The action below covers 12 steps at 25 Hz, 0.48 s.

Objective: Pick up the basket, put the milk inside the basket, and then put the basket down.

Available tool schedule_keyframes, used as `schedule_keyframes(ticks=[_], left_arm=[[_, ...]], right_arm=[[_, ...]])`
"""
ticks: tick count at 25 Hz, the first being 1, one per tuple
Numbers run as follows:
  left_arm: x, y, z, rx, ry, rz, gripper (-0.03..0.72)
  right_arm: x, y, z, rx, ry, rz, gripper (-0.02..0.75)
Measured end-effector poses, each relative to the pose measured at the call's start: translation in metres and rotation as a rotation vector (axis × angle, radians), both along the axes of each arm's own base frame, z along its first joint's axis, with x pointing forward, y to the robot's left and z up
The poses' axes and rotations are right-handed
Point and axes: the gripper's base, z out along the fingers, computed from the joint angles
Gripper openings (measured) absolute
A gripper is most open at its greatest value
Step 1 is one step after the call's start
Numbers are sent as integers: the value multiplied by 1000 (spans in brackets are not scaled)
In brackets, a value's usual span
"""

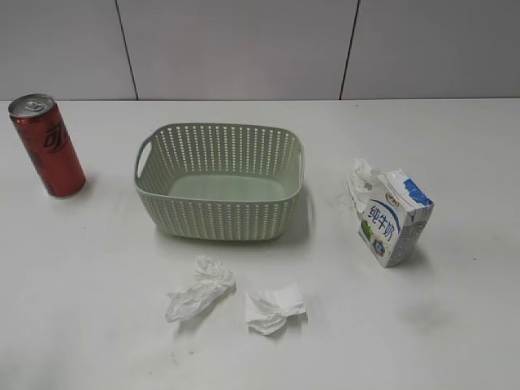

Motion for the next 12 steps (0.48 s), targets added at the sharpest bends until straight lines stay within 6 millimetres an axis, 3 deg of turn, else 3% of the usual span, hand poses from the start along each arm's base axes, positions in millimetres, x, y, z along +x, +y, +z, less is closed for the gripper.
schedule_keyframes(ticks=[6,9,12], left_arm=[[86,-7,27,-2,185,-54,628],[126,-26,32,36,334,-166,622],[158,-55,21,100,498,-288,618]], right_arm=[[0,0,0,0,0,0,593],[0,0,0,0,0,0,593],[0,0,0,0,0,0,593]])
